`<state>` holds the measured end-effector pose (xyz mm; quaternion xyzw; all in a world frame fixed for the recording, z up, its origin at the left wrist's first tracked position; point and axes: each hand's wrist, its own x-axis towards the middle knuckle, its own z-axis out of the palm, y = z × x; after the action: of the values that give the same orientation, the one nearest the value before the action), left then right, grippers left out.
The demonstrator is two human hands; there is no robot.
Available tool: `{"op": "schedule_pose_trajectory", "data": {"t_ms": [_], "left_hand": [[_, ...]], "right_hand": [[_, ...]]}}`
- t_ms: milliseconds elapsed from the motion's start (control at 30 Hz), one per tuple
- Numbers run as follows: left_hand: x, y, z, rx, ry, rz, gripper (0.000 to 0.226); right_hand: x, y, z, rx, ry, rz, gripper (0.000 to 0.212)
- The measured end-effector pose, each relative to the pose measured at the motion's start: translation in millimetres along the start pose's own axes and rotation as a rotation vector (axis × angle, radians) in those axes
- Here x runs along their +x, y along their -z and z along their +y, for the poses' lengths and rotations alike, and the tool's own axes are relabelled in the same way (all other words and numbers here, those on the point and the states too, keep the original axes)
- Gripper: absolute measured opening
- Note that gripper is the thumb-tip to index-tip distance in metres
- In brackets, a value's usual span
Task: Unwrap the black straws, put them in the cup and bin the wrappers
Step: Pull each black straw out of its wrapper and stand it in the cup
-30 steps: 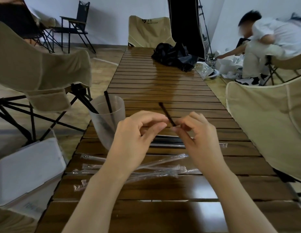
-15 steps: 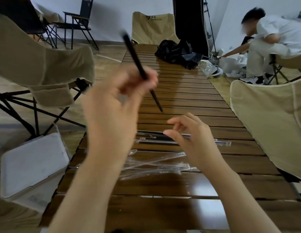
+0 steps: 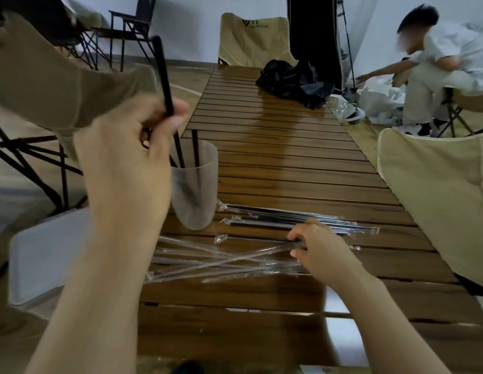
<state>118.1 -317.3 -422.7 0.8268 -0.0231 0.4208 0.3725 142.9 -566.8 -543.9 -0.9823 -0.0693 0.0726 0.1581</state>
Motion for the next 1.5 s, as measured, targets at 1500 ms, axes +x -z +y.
{"op": "schedule_pose_trajectory", "data": {"t_ms": [1500], "left_hand": [[-90,-78,-5,0.292,0.202,-1.238,0.03]], "right_hand": [[2,7,18,-0.039,-0.079,0.036,0.017]]}}
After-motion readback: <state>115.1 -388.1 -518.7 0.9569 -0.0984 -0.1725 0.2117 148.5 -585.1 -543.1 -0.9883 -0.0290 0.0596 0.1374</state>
